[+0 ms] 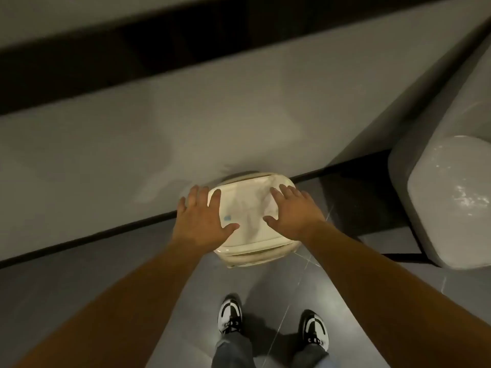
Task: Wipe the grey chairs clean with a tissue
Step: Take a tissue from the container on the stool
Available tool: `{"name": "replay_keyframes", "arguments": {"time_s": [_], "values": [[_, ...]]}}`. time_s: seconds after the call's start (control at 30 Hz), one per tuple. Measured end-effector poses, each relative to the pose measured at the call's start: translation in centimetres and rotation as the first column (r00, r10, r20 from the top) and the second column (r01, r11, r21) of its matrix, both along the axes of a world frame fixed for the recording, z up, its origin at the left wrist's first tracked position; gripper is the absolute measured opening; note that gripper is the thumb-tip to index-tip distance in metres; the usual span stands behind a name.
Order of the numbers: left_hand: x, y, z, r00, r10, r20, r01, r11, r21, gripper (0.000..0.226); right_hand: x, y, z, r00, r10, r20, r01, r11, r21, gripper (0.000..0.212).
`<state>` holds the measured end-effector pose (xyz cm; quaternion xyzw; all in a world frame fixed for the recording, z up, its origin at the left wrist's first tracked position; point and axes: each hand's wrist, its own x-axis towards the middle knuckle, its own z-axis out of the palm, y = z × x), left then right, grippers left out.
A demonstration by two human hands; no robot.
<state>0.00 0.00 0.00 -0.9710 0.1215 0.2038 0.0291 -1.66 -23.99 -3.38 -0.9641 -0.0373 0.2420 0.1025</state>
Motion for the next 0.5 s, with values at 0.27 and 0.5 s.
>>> {"name": "replay_keyframes", "arguments": {"time_s": [0.27, 0.5], "values": [[0.1, -0.3, -12.2, 0.993, -0.115, 0.035, 0.114, 0.993, 0.045, 0.111, 1.8, 0.7, -12.9, 1.0, -0.006, 0.026, 0.007, 0.999, -0.041, 0.084], [0.3, -1.2, -18.7, 0.994, -0.109, -0.027, 0.11, 0.992, 0.068, 0.105, 2.0, 0.9, -18.7, 0.955, 0.001, 0.297, 0.027, 0.996, -0.091, 0.078]]}}
